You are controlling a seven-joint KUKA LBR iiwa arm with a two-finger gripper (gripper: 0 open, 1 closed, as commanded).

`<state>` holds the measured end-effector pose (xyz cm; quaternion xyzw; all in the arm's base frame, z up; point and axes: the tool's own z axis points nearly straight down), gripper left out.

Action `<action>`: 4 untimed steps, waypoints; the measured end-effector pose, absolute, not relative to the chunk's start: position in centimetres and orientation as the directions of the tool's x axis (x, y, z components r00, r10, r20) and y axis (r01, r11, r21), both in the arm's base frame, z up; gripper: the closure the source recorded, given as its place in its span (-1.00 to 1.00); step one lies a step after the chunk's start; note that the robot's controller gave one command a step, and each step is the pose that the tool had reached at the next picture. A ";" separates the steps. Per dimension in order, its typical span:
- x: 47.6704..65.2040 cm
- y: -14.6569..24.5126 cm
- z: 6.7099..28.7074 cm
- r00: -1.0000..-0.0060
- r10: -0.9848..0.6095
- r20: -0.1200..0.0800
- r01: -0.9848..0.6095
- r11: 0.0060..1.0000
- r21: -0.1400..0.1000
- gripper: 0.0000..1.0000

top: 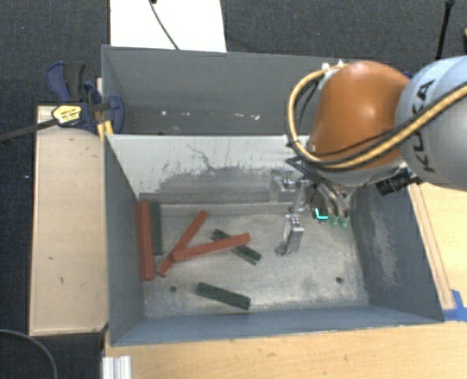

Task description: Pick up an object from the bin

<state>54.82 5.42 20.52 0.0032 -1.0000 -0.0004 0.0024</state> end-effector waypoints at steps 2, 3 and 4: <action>54.7 8.6 10.1 -0.969 0.246 -0.003 0.246 0.969 0.001 -1.00; 55.1 11.5 10.0 -0.940 0.340 -0.004 0.340 0.940 0.004 -1.00; 55.1 8.9 6.9 -0.900 0.436 0.003 0.436 0.900 -0.001 -1.00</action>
Offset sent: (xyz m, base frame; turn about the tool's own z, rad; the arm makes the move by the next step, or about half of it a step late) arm 0.0069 0.0567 -0.1352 0.1742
